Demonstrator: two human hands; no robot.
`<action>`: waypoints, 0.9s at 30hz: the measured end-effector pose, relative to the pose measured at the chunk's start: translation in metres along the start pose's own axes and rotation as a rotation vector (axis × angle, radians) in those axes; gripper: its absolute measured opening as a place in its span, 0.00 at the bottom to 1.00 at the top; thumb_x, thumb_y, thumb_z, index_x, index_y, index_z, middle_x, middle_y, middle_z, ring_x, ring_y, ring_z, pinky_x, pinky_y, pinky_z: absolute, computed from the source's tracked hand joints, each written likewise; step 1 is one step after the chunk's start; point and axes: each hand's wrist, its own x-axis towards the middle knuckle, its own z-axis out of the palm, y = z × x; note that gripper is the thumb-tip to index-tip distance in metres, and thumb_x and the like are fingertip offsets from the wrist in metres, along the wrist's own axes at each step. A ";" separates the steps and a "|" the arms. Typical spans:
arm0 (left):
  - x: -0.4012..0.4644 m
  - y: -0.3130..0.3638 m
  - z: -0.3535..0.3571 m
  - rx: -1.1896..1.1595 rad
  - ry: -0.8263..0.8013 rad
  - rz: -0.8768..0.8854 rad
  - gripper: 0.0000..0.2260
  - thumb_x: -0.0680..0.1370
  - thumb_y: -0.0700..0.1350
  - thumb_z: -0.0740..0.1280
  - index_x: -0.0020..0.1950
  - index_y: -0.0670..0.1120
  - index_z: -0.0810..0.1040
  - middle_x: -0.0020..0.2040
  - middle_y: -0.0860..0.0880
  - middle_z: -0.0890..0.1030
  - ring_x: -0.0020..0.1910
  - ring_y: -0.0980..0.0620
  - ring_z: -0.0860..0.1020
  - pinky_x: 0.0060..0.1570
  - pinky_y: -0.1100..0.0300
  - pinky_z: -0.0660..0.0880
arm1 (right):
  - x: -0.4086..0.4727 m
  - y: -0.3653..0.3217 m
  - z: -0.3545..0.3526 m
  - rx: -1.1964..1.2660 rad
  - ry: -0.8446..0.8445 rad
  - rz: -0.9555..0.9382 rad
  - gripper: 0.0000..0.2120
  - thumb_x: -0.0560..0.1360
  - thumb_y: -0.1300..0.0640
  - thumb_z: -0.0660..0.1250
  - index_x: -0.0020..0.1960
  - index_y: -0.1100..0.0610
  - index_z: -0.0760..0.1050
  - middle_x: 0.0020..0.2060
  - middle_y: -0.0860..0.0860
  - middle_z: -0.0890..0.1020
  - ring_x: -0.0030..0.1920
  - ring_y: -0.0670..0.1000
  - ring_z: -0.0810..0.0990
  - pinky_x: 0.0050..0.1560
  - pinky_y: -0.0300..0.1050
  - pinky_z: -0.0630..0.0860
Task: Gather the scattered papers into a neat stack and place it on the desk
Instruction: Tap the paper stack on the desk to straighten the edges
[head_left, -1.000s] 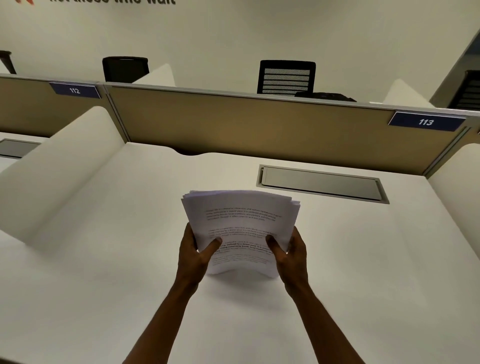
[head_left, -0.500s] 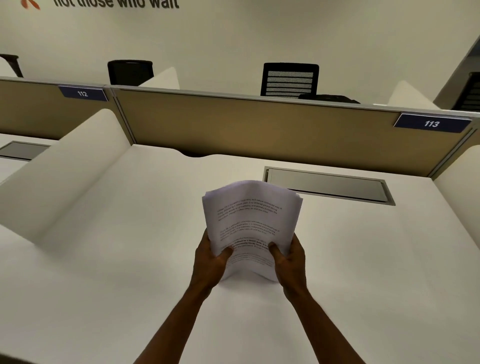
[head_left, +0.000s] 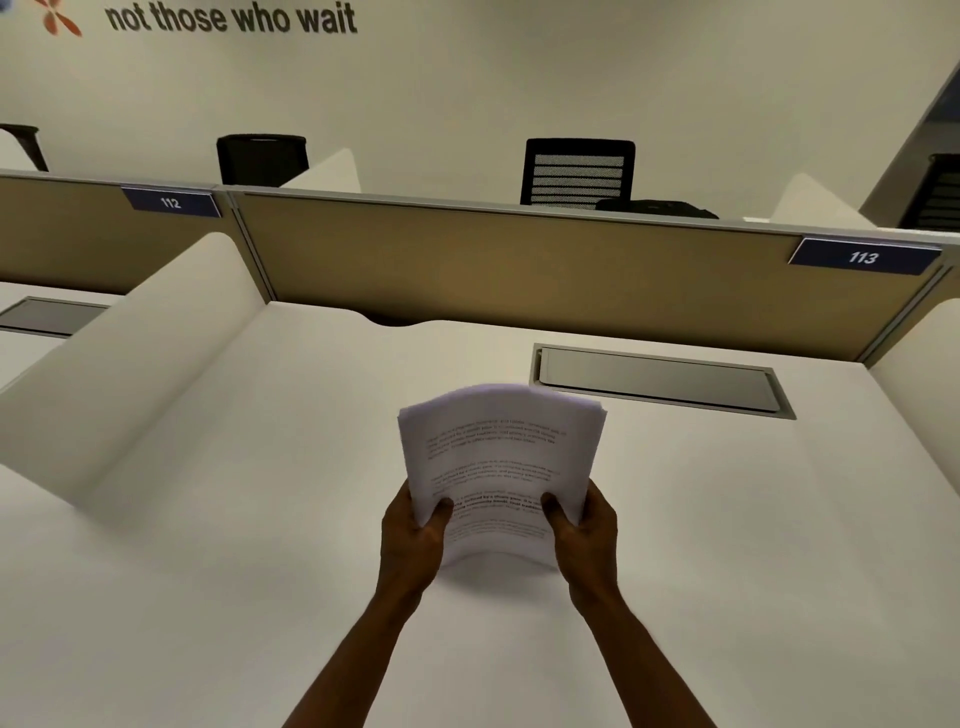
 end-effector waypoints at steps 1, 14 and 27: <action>0.001 0.001 0.000 0.003 0.001 0.005 0.16 0.79 0.37 0.68 0.66 0.47 0.76 0.56 0.49 0.83 0.56 0.47 0.81 0.48 0.56 0.82 | 0.000 -0.001 0.001 -0.008 0.000 0.003 0.16 0.76 0.63 0.70 0.55 0.42 0.77 0.50 0.45 0.84 0.52 0.50 0.83 0.49 0.45 0.83; 0.003 -0.009 -0.007 0.025 0.021 0.061 0.14 0.81 0.44 0.65 0.67 0.53 0.75 0.56 0.56 0.83 0.54 0.55 0.82 0.44 0.65 0.81 | -0.009 -0.002 0.004 -0.111 -0.011 -0.056 0.25 0.78 0.62 0.67 0.52 0.28 0.74 0.49 0.34 0.82 0.51 0.39 0.81 0.42 0.29 0.78; 0.017 0.077 -0.036 0.479 0.179 0.506 0.49 0.69 0.59 0.77 0.81 0.51 0.51 0.81 0.52 0.57 0.80 0.52 0.55 0.76 0.55 0.60 | 0.011 -0.025 -0.017 -0.351 -0.115 -0.242 0.07 0.77 0.56 0.61 0.51 0.46 0.75 0.42 0.43 0.82 0.43 0.42 0.80 0.38 0.30 0.74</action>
